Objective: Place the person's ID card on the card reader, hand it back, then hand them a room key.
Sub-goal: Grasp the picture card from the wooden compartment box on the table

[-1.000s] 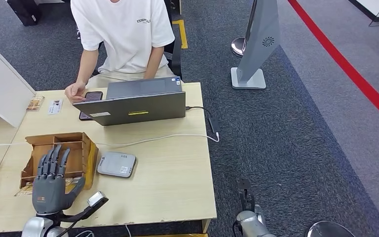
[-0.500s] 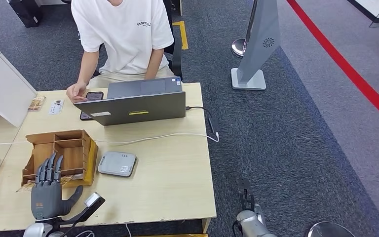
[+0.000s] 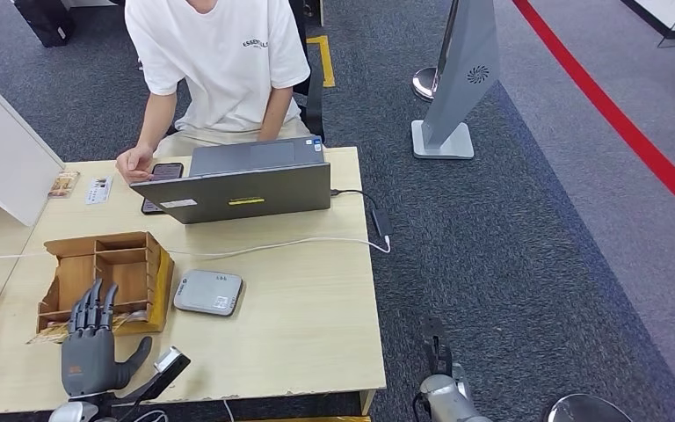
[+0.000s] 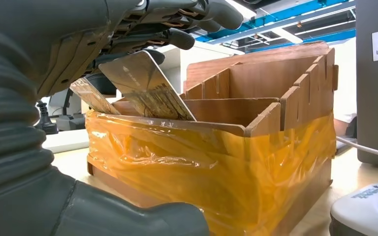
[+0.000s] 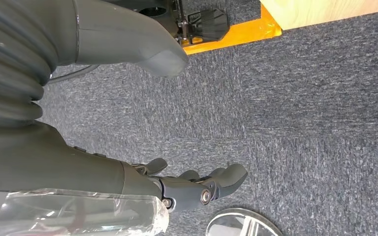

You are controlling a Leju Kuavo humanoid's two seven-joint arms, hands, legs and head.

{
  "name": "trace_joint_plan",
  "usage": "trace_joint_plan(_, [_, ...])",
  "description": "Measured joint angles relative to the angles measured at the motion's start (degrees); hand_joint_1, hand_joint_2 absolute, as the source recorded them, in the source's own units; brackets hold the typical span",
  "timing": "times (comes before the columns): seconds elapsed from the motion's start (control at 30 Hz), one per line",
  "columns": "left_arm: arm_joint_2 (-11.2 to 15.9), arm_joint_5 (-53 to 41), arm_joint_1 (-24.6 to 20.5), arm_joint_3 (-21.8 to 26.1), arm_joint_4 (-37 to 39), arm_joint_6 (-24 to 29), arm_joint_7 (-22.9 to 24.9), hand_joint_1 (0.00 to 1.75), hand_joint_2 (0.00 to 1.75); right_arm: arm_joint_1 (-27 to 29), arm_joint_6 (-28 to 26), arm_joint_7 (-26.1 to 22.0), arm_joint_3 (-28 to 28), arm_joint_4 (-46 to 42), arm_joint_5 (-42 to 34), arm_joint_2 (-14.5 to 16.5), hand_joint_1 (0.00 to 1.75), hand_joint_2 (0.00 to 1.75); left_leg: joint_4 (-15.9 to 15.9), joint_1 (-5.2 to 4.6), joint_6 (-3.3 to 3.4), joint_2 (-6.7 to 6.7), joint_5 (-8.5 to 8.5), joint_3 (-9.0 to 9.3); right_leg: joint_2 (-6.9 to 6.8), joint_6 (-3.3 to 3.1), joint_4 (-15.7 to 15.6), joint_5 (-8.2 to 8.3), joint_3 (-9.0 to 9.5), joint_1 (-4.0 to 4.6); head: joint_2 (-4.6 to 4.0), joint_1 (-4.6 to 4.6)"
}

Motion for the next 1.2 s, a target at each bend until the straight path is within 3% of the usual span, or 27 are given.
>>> trace_joint_plan(0.33, [-0.2,1.3,0.6,0.0,-0.7,0.0,0.0,0.00,1.75,0.0,0.0,0.4,0.0,0.0,0.1,0.1,0.00,1.75,0.0,0.00,0.00,0.01,0.00,0.01,0.01,0.00,0.0,0.00,0.00,0.00,0.00,0.00])
trace_joint_plan(0.73, [-3.7,-7.5,7.4,-3.3,-15.8,0.0,0.0,0.00,1.75,0.0,-0.3,1.7,0.0,0.0,-0.3,0.2,0.00,1.75,0.0,-0.02,0.04,0.01,-0.04,0.00,0.01,0.03,0.0,-0.02,-0.01,-0.01,0.00,0.01])
trace_joint_plan(1.2, [-4.6,-7.5,8.7,-4.3,-19.6,0.0,0.0,0.00,1.75,0.0,-0.3,1.7,0.0,0.0,-0.3,0.2,0.00,1.75,0.0,-0.01,0.04,0.01,-0.03,0.00,0.01,0.02,0.0,-0.02,-0.01,0.00,0.00,0.00])
